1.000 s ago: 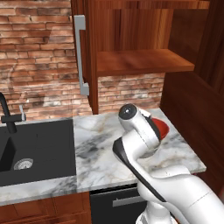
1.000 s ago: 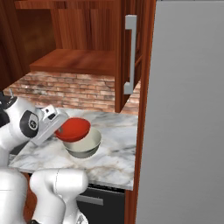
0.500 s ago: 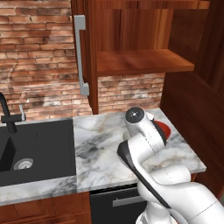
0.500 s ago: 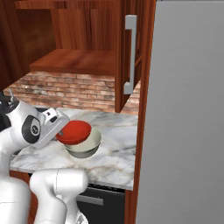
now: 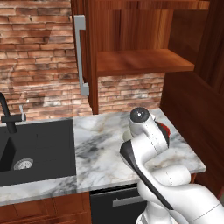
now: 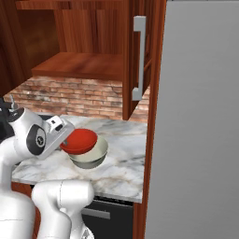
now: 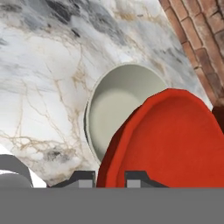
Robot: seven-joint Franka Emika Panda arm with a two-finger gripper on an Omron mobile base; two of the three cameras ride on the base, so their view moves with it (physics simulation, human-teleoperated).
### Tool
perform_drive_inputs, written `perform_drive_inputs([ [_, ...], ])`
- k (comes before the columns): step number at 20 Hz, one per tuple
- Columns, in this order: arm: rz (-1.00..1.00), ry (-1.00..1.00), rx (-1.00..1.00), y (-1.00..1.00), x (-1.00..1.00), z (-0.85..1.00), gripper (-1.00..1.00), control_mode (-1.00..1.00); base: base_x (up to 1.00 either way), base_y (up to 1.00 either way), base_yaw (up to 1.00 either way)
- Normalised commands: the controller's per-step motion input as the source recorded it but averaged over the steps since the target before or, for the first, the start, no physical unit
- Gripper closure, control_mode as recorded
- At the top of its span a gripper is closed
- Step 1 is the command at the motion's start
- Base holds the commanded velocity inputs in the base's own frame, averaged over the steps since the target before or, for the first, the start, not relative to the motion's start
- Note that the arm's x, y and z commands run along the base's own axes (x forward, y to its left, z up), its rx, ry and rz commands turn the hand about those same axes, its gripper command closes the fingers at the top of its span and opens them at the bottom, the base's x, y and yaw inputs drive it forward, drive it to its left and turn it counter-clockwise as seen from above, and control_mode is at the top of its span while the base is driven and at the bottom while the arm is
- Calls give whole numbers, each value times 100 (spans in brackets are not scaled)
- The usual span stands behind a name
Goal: Pick up the bowls on the counter and stack them on top of one another in the open cabinet. Place the smaller bowl on top of the larger bowl.
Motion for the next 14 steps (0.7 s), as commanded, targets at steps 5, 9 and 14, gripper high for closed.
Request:
perform_drive_inputs([
  [5,1,0,2,0,0,-4,100,-100,0,0,0],
  [9,0,0,1,0,0,-10,100,-100,0,0,0],
  [14,0,0,0,0,0,-13,100,-100,0,0,0],
])
